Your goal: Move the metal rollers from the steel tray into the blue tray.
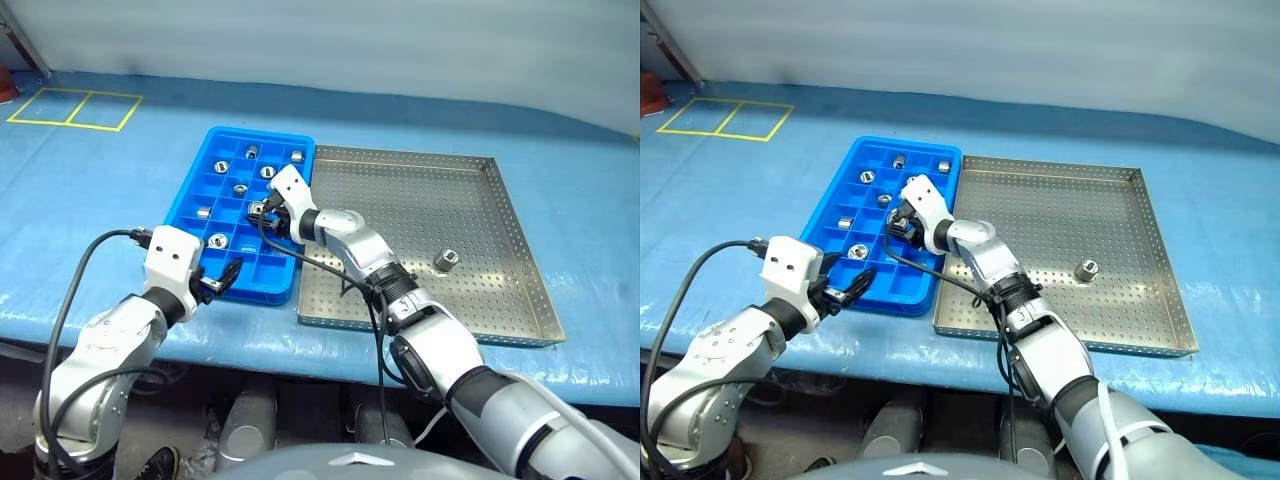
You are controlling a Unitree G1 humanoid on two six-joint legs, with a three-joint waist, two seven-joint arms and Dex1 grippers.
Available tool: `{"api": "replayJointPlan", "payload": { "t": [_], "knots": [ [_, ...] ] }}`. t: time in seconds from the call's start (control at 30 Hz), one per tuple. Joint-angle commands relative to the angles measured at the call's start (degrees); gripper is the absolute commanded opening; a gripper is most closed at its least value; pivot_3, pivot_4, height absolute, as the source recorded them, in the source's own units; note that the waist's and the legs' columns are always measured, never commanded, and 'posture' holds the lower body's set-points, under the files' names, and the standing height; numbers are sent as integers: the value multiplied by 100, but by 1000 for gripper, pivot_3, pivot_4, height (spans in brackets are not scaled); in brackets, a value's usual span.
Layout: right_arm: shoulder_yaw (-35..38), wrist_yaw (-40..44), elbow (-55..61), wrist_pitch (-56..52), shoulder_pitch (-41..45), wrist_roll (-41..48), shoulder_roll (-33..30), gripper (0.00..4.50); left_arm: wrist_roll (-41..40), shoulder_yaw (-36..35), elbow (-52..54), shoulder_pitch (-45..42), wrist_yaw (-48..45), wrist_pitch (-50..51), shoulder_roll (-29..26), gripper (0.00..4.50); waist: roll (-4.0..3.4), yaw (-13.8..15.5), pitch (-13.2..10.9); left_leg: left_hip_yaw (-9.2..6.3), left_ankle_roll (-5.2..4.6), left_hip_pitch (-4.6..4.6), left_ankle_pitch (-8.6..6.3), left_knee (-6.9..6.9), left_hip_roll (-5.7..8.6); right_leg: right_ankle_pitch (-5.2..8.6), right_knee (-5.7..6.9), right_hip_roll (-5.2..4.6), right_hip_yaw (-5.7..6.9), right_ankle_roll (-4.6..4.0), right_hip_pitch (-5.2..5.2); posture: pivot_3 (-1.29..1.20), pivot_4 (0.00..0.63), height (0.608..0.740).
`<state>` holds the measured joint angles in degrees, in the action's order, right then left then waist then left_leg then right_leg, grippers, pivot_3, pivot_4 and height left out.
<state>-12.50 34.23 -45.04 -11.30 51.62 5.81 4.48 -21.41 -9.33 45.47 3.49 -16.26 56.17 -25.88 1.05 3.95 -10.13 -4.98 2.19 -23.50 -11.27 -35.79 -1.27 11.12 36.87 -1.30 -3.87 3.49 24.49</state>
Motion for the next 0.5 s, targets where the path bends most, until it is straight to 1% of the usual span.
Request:
{"api": "replayJointPlan", "payload": {
  "t": [0.03, 0.1, 0.2, 0.27, 0.33, 0.43, 0.5],
  "knots": [
    [211, -64, -18, 362, 208, -15, 23, 3400, -39, 131, 47, -186, 16, -34, 20, 3640, 0, 11, 0, 0, 0, 0, 0, 0, 0, 0, 0, 0, 0, 0, 0, 336, 150, 740],
    [276, -146, 35, 517, 168, -33, 11, 4033, -33, 236, -29, -268, 5, -31, 21, 3640, 0, 13, 0, 0, 0, 0, 0, 0, 0, 0, 0, 0, 0, 0, 0, 336, 150, 740],
    [320, -319, 445, 658, -28, -124, -77, 4033, -53, 405, -112, -406, -22, -19, 39, 3640, 0, 7, 0, 0, 0, -1, 0, 2, 0, 0, -1, 0, 0, 0, 1, 298, 150, 740],
    [268, -349, 1298, 360, -406, -186, -297, 4033, -99, 512, -148, -527, -84, -71, 55, 3640, 0, 6, 0, 0, 0, -2, 0, 5, 0, 0, -3, 0, -1, -1, 2, 289, 150, 740],
    [118, -294, 2389, -154, -941, -319, -677, 4033, -111, 631, -243, -677, -159, -171, 84, 3640, 0, 37, 0, -2, 1, -5, 0, 8, 0, 3, -6, -2, 2, -3, 2, 268, 150, 740],
    [-48, -233, 4150, -1238, -1825, -535, -1388, 4033, -83, 817, -481, -929, -266, -298, 134, 3640, -1, 85, 1, -4, 2, -10, 0, 8, 9, 5, -9, -12, 2, -5, 1, 226, 150, 740],
    [-60, -255, 5072, -1869, -2296, -598, -1793, 4033, -49, 943, -623, -1059, -336, -364, 129, 3640, -1, 42, 1, 0, 2, -10, 0, 7, 11, 5, -12, -15, 1, -5, 3, 199, 150, 740]
  ]
}}
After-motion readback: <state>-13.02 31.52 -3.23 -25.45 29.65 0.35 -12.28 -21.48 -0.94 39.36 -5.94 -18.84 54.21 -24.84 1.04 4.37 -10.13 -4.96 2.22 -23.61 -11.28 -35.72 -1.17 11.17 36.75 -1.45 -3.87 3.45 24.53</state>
